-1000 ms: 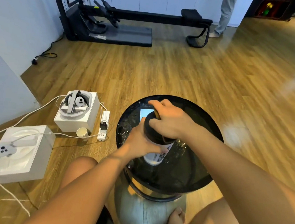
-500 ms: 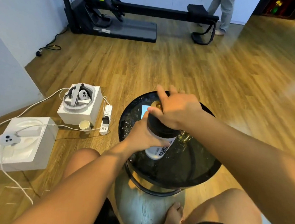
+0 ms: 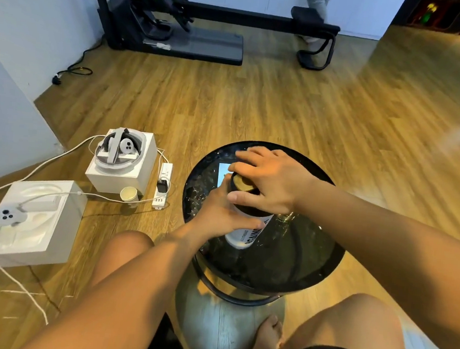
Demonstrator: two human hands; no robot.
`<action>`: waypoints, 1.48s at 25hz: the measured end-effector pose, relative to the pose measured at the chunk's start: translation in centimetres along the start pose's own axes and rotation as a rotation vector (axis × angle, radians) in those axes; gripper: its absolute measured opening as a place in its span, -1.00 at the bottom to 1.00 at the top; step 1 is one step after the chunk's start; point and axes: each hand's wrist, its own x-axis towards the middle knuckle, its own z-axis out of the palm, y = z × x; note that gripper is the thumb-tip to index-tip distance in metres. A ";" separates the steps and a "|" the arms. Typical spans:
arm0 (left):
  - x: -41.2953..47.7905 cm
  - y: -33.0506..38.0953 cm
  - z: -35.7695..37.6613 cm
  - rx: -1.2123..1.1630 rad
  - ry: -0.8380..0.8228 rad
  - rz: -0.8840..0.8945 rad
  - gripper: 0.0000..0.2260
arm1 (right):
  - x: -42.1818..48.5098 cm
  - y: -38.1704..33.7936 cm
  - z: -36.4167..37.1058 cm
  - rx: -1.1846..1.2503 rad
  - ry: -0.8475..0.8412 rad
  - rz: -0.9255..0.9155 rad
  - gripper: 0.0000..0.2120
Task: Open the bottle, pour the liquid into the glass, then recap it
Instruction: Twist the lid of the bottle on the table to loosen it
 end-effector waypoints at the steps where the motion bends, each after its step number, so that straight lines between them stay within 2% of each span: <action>1: 0.0 0.0 0.1 0.001 0.001 -0.013 -0.28 | 0.1 -0.7 -0.7 0.023 -0.073 0.128 -0.13; 4: 0.1 0.3 0.3 -0.006 -0.006 -0.076 -0.18 | 1.3 -2.2 -2.2 0.068 -0.132 0.562 -0.13; 6: 0.3 0.3 0.2 0.002 -0.023 -0.079 -0.14 | 2.0 -2.5 -2.0 0.093 -0.200 0.648 -0.17; 8: 0.4 -0.2 0.2 -0.008 -0.039 -0.075 -0.05 | 2.4 -2.3 -2.1 0.198 -0.279 0.598 -0.28; 10: 0.4 -0.4 0.2 -0.019 -0.050 -0.068 0.04 | 2.2 -2.3 -2.2 0.257 -0.314 0.448 -0.41; 11: 0.5 -0.6 0.2 -0.011 -0.052 -0.073 0.00 | 2.0 -2.4 -1.9 0.261 -0.288 0.364 -0.51; 14: 0.3 -0.6 0.2 -0.013 -0.044 -0.087 -0.47 | 1.6 -2.6 -0.4 0.208 -0.068 0.129 -0.78; 15: 0.3 -0.6 0.2 -0.027 -0.043 -0.099 -0.53 | 1.5 -2.4 -0.3 0.229 0.000 0.086 -0.81; 16: 0.4 -0.6 0.3 -0.041 -0.038 -0.103 -0.52 | 1.3 -2.4 -0.5 0.272 0.037 0.073 -0.77; 18: 0.3 -0.3 0.3 -0.049 -0.040 -0.096 -0.41 | 1.2 -2.2 -1.1 0.250 0.020 0.197 -0.51; 20: 0.4 0.1 0.1 0.001 -0.054 -0.110 -0.24 | 1.6 -2.7 -1.3 0.003 -0.073 0.452 -0.32; 21: 0.4 0.3 0.0 0.015 -0.059 -0.119 -0.18 | 1.9 -3.1 -1.1 -0.089 -0.120 0.527 -0.30; 23: 0.4 0.2 0.1 -0.031 -0.058 -0.120 -0.20 | 2.1 -3.8 -1.1 -0.100 -0.138 0.497 -0.40; 25: 0.4 -0.3 0.1 -0.101 -0.067 -0.124 -0.29 | 2.0 -4.2 -1.4 0.027 -0.103 0.349 -0.59; 27: 0.3 -0.7 0.1 -0.152 -0.087 -0.119 -0.49 | 1.4 -4.6 -1.3 0.088 -0.079 0.176 -0.80; 28: 0.3 -0.7 0.1 -0.164 -0.094 -0.109 -0.51 | 1.2 -4.6 -1.1 0.120 -0.058 0.114 -0.84; 30: 0.2 -0.2 0.0 -0.139 -0.096 -0.074 -0.43 | 0.9 -4.3 -1.0 0.256 0.049 0.084 -0.78; 32: 0.2 0.5 -0.1 -0.038 -0.073 -0.070 -0.27 | 1.1 -3.6 -1.4 0.213 0.129 0.258 -0.56; 34: 0.2 0.7 -0.2 -0.010 -0.062 -0.081 -0.20 | 1.6 -3.1 -1.9 -0.002 -0.009 0.524 -0.34; 35: 0.2 0.8 -0.2 0.005 -0.062 -0.074 -0.19 | 1.9 -3.1 -1.9 -0.034 -0.100 0.585 -0.30; 37: 0.3 0.4 -0.3 0.000 -0.070 -0.079 -0.23 | 2.4 -3.0 -1.2 0.020 -0.152 0.559 -0.34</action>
